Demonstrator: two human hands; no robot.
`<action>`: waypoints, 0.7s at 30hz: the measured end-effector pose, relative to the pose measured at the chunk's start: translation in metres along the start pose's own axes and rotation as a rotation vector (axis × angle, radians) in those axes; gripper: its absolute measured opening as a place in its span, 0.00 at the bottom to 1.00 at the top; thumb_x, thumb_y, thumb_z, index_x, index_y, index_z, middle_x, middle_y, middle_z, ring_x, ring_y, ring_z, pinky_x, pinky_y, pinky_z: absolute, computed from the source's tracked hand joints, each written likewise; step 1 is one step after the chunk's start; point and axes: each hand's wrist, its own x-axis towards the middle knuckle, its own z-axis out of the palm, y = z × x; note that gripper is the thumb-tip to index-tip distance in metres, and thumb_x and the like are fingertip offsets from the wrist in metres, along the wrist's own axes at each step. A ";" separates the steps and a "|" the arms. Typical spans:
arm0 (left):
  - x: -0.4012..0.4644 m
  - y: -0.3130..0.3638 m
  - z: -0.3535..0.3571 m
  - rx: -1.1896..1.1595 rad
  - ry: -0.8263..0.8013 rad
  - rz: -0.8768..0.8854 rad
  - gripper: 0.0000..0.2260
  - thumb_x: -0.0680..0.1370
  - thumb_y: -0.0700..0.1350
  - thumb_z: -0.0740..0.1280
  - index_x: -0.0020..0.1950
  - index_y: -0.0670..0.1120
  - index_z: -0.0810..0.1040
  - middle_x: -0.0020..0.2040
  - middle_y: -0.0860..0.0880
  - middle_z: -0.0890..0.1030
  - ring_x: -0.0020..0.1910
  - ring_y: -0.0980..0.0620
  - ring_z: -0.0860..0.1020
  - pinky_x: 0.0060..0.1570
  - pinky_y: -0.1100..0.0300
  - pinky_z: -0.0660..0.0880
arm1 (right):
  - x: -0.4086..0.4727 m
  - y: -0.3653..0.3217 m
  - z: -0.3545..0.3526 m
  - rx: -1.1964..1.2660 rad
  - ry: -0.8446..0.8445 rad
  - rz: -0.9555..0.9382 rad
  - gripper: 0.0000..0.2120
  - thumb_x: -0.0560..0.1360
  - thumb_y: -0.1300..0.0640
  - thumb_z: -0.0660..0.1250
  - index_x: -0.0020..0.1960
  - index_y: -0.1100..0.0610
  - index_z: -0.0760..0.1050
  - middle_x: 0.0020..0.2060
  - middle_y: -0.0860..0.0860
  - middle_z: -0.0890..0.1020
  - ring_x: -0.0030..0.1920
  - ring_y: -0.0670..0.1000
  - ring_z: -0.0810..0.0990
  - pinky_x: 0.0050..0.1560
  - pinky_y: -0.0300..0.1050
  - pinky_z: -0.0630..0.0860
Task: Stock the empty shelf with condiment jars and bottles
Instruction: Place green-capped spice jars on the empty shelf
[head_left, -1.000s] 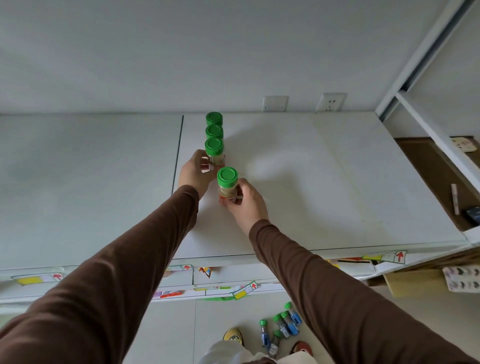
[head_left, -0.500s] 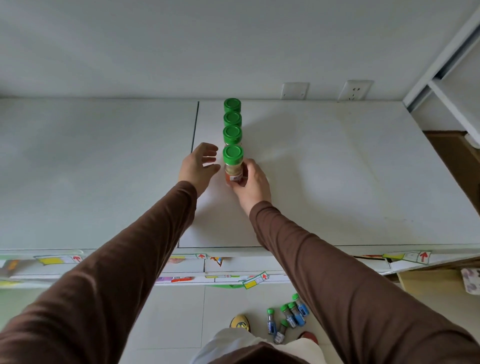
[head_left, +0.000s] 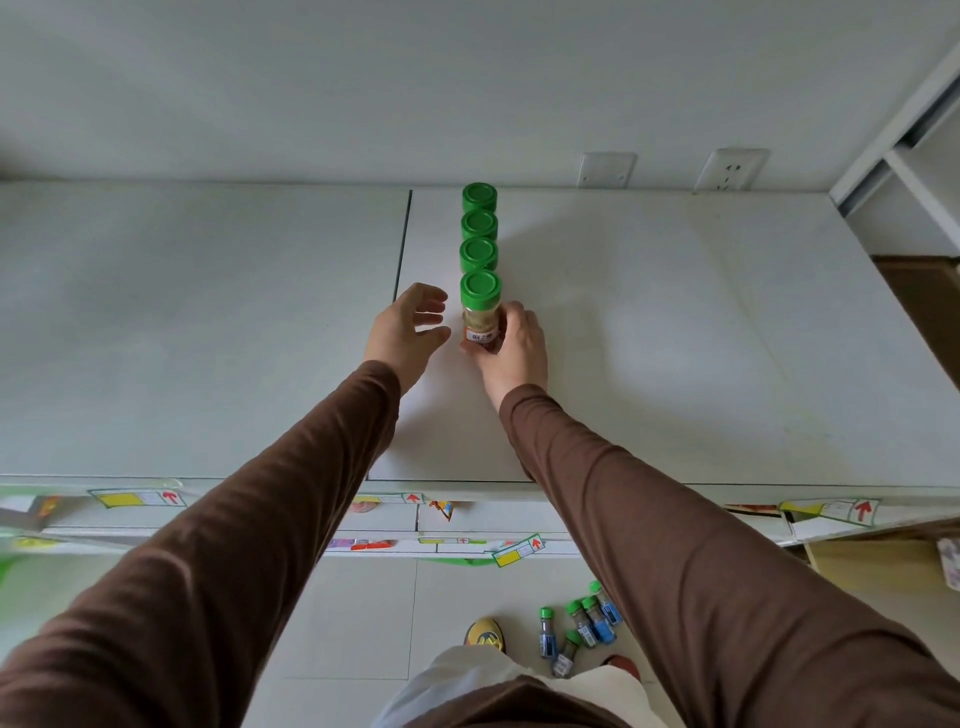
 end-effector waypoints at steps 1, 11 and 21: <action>0.000 0.001 -0.001 0.000 -0.002 -0.003 0.15 0.74 0.36 0.72 0.58 0.48 0.77 0.53 0.52 0.82 0.51 0.55 0.81 0.52 0.64 0.77 | 0.000 -0.001 0.000 -0.003 -0.004 0.005 0.25 0.64 0.53 0.80 0.54 0.60 0.73 0.51 0.57 0.78 0.53 0.61 0.75 0.52 0.52 0.72; -0.013 0.004 -0.010 0.098 0.005 -0.024 0.16 0.74 0.38 0.72 0.60 0.48 0.78 0.53 0.52 0.81 0.53 0.54 0.80 0.55 0.62 0.76 | 0.002 -0.007 -0.004 -0.029 -0.063 0.028 0.29 0.63 0.52 0.81 0.58 0.60 0.72 0.53 0.58 0.78 0.56 0.61 0.75 0.54 0.53 0.73; -0.061 0.028 -0.002 0.516 -0.026 -0.004 0.19 0.76 0.45 0.71 0.66 0.47 0.75 0.61 0.46 0.79 0.59 0.47 0.77 0.60 0.52 0.75 | -0.028 0.017 -0.061 -0.198 -0.327 -0.108 0.31 0.74 0.52 0.72 0.73 0.57 0.64 0.68 0.57 0.70 0.67 0.59 0.66 0.64 0.50 0.67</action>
